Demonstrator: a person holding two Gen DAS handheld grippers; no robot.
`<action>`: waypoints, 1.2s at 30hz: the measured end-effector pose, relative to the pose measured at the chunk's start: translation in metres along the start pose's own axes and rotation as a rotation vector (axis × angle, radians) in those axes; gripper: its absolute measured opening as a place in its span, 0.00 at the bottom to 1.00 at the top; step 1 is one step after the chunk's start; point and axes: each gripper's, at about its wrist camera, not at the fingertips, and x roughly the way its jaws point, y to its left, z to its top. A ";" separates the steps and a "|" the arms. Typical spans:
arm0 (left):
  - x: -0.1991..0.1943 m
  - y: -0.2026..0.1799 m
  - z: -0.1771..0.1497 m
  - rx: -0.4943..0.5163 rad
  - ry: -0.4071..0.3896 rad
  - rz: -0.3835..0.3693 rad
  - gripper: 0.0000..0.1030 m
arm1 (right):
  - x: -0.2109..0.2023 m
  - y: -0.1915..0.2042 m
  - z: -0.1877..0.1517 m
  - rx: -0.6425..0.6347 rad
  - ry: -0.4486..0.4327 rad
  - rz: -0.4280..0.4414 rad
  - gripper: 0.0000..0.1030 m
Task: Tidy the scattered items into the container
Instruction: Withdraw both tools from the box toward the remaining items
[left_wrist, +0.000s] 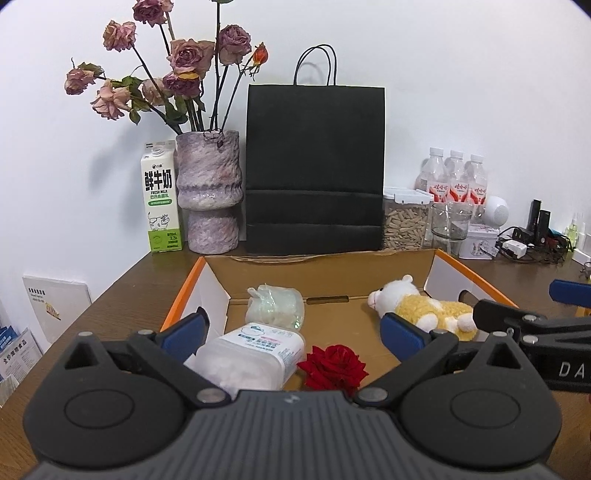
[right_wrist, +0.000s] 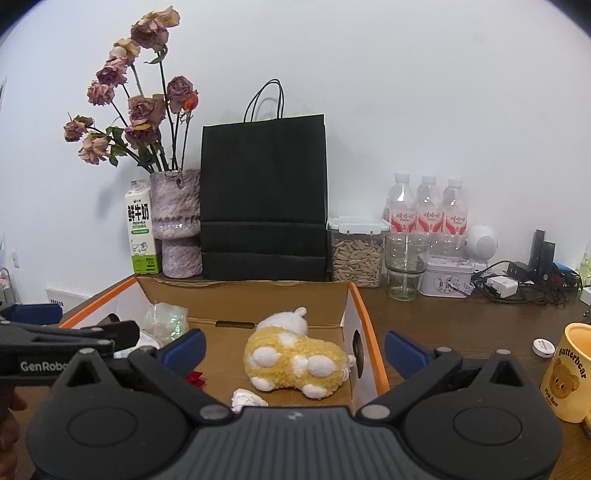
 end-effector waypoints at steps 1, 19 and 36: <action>-0.001 0.001 -0.001 0.000 0.000 0.002 1.00 | -0.001 0.000 0.000 -0.002 -0.001 0.000 1.00; -0.044 0.029 -0.013 0.043 0.012 0.030 1.00 | -0.044 0.016 -0.006 -0.065 -0.006 0.019 1.00; -0.079 0.070 -0.052 0.030 0.097 0.064 1.00 | -0.083 0.034 -0.050 -0.145 0.125 0.064 1.00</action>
